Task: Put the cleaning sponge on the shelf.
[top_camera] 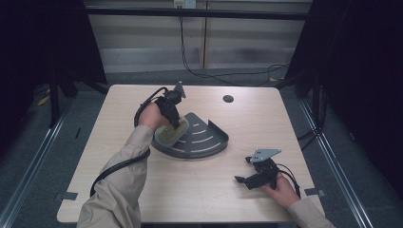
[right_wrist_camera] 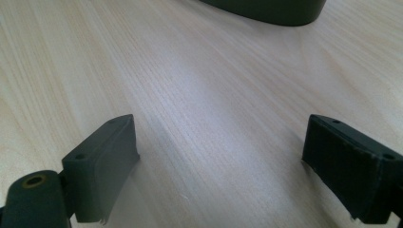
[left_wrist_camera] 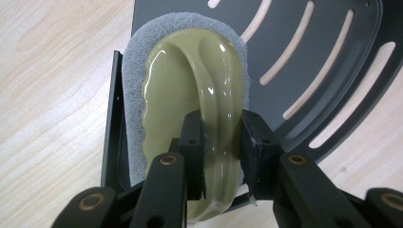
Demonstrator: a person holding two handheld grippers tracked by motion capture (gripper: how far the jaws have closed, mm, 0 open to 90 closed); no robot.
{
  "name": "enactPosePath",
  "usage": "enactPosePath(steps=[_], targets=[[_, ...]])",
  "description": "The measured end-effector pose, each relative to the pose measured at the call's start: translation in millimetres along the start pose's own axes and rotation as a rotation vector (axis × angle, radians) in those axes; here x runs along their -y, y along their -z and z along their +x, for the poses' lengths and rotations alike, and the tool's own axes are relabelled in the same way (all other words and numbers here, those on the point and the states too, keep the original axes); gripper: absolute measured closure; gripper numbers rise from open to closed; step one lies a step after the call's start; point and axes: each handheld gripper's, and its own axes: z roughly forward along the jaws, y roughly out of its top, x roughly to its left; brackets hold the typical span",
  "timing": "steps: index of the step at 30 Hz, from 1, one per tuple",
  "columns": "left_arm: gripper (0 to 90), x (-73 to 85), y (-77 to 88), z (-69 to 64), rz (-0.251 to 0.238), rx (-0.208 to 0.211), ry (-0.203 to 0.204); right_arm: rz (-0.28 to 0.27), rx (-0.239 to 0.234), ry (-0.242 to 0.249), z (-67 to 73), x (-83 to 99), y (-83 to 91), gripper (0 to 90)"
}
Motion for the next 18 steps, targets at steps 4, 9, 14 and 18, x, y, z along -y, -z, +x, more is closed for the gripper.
enactPosePath(steps=[4, 9, 14, 18], targets=[[72.8, 2.1, -5.7, 5.4, 0.008, -0.001, 0.005, 0.0, 0.001, 0.001, 0.0, 0.0, 0.0, 10.7], [72.8, 5.0, -9.5, 11.1, 0.002, 0.015, 0.023, 0.0, 0.0, -0.002, 0.1, 0.0, 0.0, 10.6], [72.7, 4.5, -10.9, 10.2, 0.002, 0.005, 0.011, 0.0, 0.001, -0.001, 0.2, 0.0, 0.0, 10.7], [72.5, 4.6, -12.6, 10.1, 0.001, 0.014, 0.024, 0.0, 0.001, -0.001, 0.2, 0.0, 0.0, 10.6]])
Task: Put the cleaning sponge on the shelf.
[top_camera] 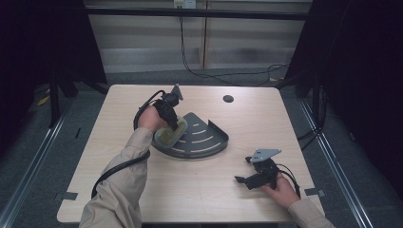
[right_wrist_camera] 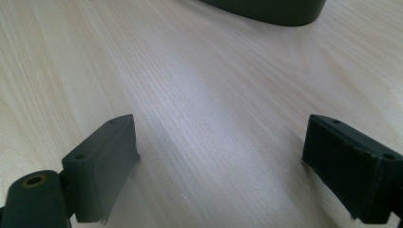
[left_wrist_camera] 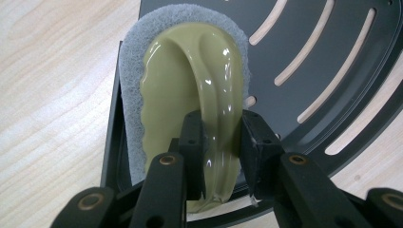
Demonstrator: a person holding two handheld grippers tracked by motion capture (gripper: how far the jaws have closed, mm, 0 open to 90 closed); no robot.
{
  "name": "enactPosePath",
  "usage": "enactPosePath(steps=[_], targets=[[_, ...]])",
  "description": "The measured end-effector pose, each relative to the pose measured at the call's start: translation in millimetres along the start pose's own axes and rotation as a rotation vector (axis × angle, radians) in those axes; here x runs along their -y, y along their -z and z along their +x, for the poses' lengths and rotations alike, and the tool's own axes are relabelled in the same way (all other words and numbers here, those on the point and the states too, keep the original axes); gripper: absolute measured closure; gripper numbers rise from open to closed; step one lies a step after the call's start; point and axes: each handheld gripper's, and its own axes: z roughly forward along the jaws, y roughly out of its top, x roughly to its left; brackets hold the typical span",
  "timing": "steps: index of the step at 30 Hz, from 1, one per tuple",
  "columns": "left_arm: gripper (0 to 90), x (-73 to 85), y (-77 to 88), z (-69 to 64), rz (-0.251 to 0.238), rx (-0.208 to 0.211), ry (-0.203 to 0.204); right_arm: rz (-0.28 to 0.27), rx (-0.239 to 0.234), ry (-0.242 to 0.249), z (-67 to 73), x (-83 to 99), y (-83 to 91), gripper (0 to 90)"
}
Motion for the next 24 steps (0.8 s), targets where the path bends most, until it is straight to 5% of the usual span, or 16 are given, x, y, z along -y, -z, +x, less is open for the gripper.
enactPosePath(steps=[24], targets=[[71.8, 4.8, -6.7, 1.7, 0.004, 0.012, 0.006, 0.0, -0.001, 0.001, -0.1, 0.1, 0.0, 10.6]])
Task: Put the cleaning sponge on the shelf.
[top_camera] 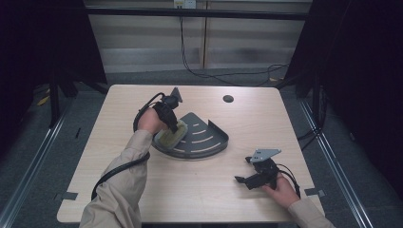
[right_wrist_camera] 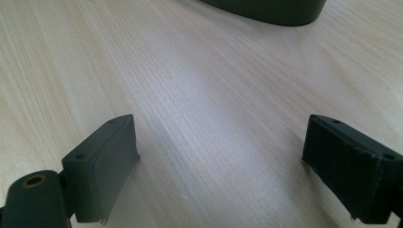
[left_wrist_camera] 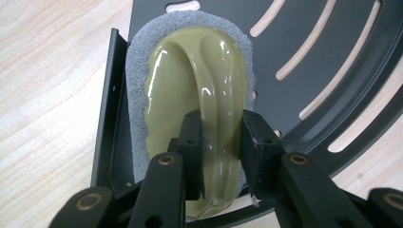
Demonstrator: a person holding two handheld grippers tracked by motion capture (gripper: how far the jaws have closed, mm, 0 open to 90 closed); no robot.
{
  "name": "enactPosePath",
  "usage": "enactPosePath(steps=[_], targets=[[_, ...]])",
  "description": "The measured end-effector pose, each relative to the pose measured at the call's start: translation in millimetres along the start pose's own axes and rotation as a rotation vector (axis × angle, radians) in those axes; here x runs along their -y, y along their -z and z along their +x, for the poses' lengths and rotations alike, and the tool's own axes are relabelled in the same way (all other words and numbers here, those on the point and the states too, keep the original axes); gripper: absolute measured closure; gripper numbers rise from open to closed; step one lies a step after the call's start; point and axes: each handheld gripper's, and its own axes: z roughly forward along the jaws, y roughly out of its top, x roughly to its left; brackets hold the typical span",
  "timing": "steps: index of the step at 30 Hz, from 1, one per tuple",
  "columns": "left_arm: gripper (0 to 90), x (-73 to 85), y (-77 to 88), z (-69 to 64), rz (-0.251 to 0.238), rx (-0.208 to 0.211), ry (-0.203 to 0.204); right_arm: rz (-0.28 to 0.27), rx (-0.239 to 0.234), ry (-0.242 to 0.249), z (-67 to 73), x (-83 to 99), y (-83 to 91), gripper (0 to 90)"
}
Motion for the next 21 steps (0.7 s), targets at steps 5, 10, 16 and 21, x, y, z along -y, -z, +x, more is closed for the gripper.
enactPosePath(steps=[5, 10, 16, 21], targets=[[71.6, 0.4, -0.8, 1.2, -0.001, -0.013, -0.001, 0.0, 0.0, 0.0, 0.0, 0.0, 0.0, 10.6], [71.5, 0.0, -1.3, 3.2, 0.002, -0.02, 0.004, 0.0, 0.001, 0.001, -0.1, 0.0, 0.0, 10.6], [71.4, -0.5, -1.6, 5.6, 0.004, -0.033, -0.001, 0.0, 0.0, 0.0, 0.0, 0.0, 0.0, 10.6], [70.6, 0.6, -2.8, 6.8, 0.002, -0.041, -0.003, 0.0, 0.0, 0.001, -0.1, 0.0, 0.0, 10.6]])
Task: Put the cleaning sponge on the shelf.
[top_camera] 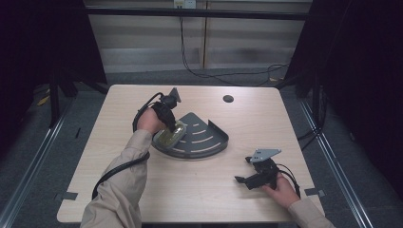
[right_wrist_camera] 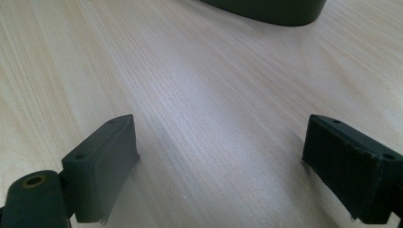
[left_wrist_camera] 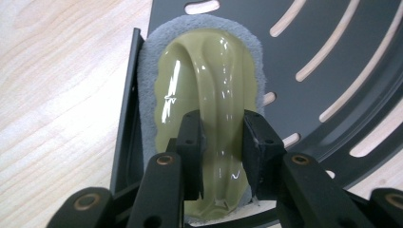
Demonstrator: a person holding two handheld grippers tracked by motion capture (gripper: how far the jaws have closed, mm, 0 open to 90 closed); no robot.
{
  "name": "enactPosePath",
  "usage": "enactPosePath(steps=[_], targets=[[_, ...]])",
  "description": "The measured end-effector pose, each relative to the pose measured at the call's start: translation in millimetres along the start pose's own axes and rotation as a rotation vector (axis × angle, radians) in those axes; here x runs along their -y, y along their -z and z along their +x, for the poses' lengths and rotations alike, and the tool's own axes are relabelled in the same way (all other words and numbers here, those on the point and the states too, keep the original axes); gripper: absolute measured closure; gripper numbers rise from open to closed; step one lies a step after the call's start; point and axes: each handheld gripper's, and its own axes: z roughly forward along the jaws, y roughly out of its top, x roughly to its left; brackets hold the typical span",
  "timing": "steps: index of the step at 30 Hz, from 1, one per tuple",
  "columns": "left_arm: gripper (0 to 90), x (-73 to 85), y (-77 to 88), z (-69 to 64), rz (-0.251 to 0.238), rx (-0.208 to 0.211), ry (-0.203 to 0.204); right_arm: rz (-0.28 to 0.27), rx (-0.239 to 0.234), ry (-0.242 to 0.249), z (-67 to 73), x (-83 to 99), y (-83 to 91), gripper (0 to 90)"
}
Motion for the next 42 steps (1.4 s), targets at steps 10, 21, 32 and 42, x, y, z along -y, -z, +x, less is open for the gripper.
enactPosePath(steps=[10, 21, 32, 42], targets=[[63.4, 2.2, 2.8, 2.2, -0.014, 0.0, 0.022, 0.001, -0.001, -0.001, 0.1, 0.0, 0.0, 10.6], [54.2, 2.0, 9.7, -0.4, -0.012, 0.001, 0.031, 0.001, -0.001, -0.003, 0.2, -0.1, 0.1, 10.6], [33.4, 3.6, 16.0, -0.3, -0.037, -0.036, 0.016, 0.001, -0.001, -0.003, 0.2, -0.1, 0.1, 10.6], [24.1, 4.1, 21.4, -2.3, -0.041, -0.042, 0.002, 0.001, -0.001, -0.001, 0.1, -0.1, 0.0, 10.6]])
